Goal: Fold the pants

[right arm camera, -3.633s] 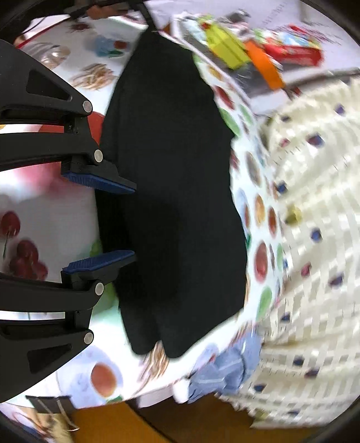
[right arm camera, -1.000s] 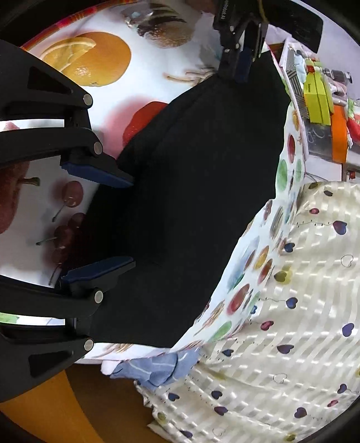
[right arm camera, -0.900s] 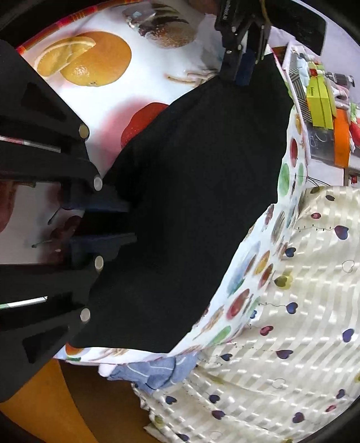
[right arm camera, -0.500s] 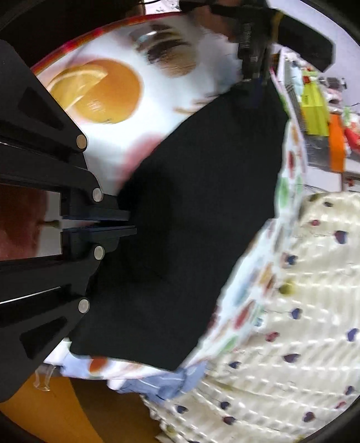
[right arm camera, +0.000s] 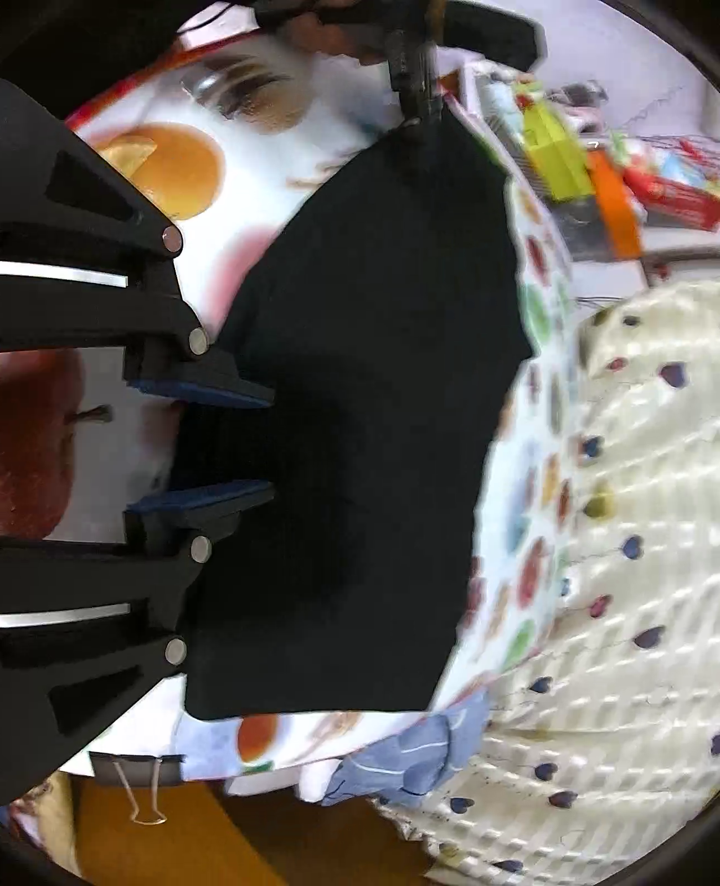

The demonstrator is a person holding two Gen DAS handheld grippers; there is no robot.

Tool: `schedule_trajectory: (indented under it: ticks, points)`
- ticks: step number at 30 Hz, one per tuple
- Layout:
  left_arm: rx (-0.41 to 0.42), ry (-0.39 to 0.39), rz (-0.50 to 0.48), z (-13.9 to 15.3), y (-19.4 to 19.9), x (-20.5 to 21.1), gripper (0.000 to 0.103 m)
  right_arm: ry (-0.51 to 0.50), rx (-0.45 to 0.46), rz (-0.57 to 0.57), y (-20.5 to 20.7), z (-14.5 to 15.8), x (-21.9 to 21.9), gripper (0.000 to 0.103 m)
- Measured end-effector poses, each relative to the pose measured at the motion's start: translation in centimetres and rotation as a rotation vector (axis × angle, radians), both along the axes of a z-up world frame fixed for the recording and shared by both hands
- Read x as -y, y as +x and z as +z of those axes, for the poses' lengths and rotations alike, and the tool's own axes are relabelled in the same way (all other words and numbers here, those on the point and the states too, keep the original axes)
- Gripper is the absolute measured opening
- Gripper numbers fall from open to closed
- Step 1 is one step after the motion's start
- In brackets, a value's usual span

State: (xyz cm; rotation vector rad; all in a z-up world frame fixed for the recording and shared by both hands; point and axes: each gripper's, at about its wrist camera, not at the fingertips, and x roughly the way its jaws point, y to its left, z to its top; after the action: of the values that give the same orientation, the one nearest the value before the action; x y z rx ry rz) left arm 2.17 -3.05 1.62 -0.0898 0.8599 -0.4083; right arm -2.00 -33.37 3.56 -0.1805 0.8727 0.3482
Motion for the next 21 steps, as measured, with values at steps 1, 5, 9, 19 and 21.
schedule_trajectory:
  ticks: [1, 5, 9, 19, 21]
  points:
    - [0.004, 0.011, 0.002, 0.0, -0.1, -0.1, 0.047, -0.018, -0.010, 0.007, 0.0, -0.1, -0.1, 0.030]
    - [0.012, 0.043, 0.017, 0.1, -0.3, -0.5, 0.047, -0.074, -0.005, 0.007, 0.2, 0.5, -0.8, 0.031]
    - [0.033, 0.057, 0.099, 0.8, 0.6, -1.9, 0.047, 0.019, 0.039, -0.002, 0.7, 1.5, -1.1, 0.031]
    - [-0.011, 0.082, 0.365, -0.3, 2.6, -8.7, 0.047, 0.123, -0.059, -0.220, 7.9, 0.0, 2.4, 0.032]
    - [-0.010, 0.076, 0.367, -0.4, 2.2, -8.9, 0.047, 0.087, -0.068, -0.211, 9.1, 0.0, 2.1, 0.032]
